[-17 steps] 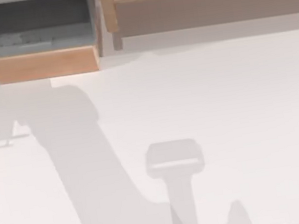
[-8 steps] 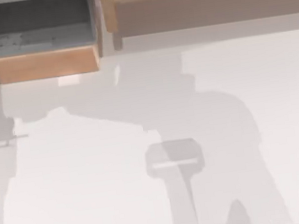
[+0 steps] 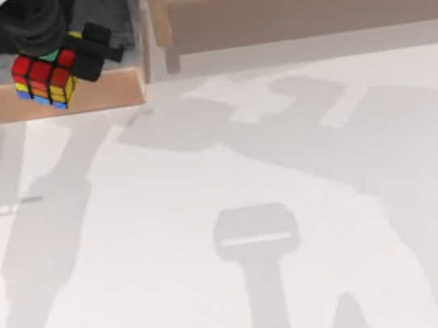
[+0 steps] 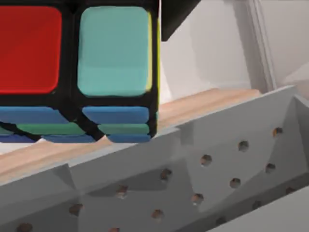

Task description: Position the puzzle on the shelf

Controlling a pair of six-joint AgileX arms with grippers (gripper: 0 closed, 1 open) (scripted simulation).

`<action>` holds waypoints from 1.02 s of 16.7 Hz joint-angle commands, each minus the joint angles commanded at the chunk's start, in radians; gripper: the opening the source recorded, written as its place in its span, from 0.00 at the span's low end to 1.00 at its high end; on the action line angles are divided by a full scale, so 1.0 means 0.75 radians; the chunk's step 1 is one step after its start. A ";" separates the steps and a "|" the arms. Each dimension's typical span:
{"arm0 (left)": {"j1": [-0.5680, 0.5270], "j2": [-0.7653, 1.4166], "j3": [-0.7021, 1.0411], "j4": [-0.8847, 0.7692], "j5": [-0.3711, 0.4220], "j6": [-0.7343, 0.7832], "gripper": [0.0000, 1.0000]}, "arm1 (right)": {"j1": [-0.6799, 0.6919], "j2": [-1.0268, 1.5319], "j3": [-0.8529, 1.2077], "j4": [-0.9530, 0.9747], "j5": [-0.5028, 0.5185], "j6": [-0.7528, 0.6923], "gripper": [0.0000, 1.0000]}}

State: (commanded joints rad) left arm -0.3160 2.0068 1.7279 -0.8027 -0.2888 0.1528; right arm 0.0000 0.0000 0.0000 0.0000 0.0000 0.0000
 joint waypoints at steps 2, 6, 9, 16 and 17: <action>-0.158 0.011 -0.141 0.215 -0.060 0.018 0.00 | 0.000 0.000 0.000 0.000 0.000 0.000 1.00; -0.424 0.078 -0.350 0.729 -0.188 0.048 0.00 | 0.000 0.000 0.000 0.000 0.000 0.000 1.00; -0.568 0.151 -0.440 1.159 -0.288 0.064 0.00 | 0.000 0.000 0.000 0.000 0.000 0.000 1.00; -0.723 0.340 -0.487 2.129 -0.505 0.087 0.00 | 0.000 0.000 0.000 0.000 0.000 0.000 1.00; -0.727 0.364 -0.481 2.245 -0.531 0.088 0.00 | 0.000 0.000 0.000 0.000 0.000 0.000 1.00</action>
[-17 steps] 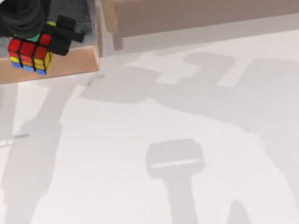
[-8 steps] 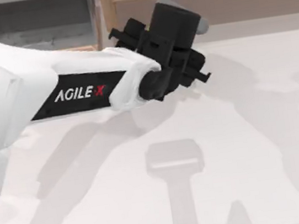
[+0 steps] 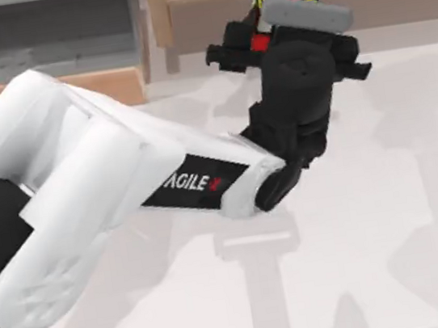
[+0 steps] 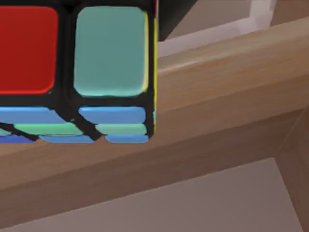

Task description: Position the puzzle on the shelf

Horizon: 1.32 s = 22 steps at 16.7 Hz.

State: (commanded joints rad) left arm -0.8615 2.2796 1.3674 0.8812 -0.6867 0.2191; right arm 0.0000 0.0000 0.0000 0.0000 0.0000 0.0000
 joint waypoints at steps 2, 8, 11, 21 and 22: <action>0.000 0.044 0.016 0.203 -0.046 0.003 0.00 | 0.000 0.000 0.000 0.000 0.000 0.000 1.00; 0.024 0.116 0.055 0.501 -0.118 0.005 0.00 | 0.000 0.000 0.000 0.000 0.000 0.000 1.00; 0.024 0.116 0.055 0.501 -0.118 0.005 0.00 | 0.000 0.000 0.000 0.000 0.000 0.000 1.00; 0.137 0.270 0.384 0.471 0.080 -0.065 0.00 | 0.000 0.000 0.000 0.000 0.000 0.000 1.00; 0.152 0.285 0.455 0.421 0.094 -0.065 0.00 | 0.000 0.000 0.000 0.000 0.000 0.000 1.00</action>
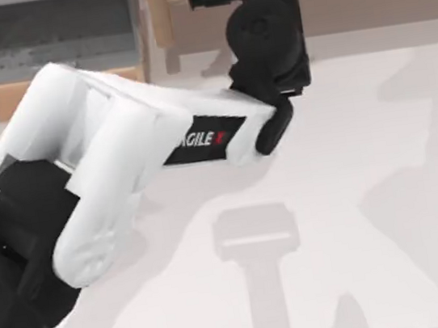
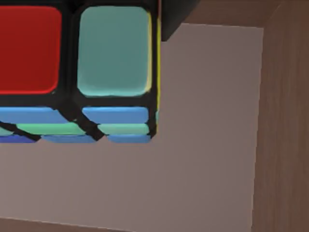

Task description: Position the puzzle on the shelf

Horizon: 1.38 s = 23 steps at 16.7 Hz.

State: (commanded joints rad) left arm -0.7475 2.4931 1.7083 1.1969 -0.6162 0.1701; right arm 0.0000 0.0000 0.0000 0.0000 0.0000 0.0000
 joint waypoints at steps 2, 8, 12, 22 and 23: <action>0.032 0.024 0.126 -0.125 0.004 0.001 0.00 | 0.000 0.000 0.000 0.000 0.000 0.000 1.00; 0.049 0.107 0.239 -0.332 -0.040 0.000 0.00 | 0.000 0.000 0.000 0.000 0.000 0.000 1.00; 0.049 0.107 0.239 -0.332 -0.040 0.000 0.08 | 0.000 0.000 0.000 0.000 0.000 0.000 1.00; 0.049 0.107 0.239 -0.332 -0.040 0.000 0.83 | 0.000 0.000 0.000 0.000 0.000 0.000 1.00; 0.049 0.107 0.239 -0.332 -0.040 0.000 0.90 | 0.000 0.000 0.000 0.000 0.000 0.000 1.00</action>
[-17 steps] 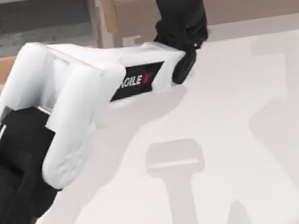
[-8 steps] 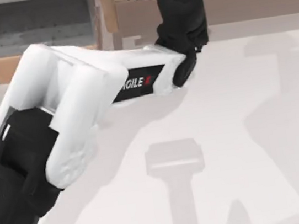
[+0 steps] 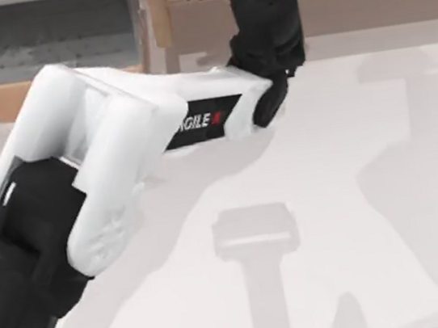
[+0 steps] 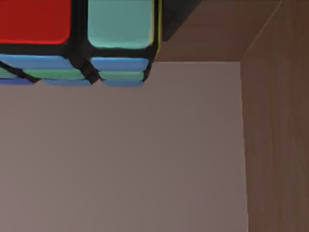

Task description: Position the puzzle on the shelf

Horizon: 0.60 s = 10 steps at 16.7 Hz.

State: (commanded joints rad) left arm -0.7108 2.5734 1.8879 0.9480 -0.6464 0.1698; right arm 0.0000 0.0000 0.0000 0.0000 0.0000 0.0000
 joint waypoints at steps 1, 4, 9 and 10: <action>0.000 0.000 0.000 0.000 0.000 0.000 0.98 | 0.000 0.000 0.000 0.000 0.000 0.000 1.00; 0.000 0.000 0.000 0.000 0.000 0.000 1.00 | 0.000 0.000 0.000 0.000 0.000 0.000 1.00; 0.000 0.000 0.000 0.000 0.000 0.000 1.00 | 0.000 0.000 0.000 0.000 0.000 0.000 1.00; -0.002 0.000 0.000 0.000 0.000 0.000 1.00 | 0.000 0.000 0.000 0.000 0.000 0.000 1.00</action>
State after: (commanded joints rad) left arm -0.7124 2.5731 1.8877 0.9481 -0.6463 0.1699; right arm 0.0000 0.0000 0.0000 0.0000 0.0000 0.0000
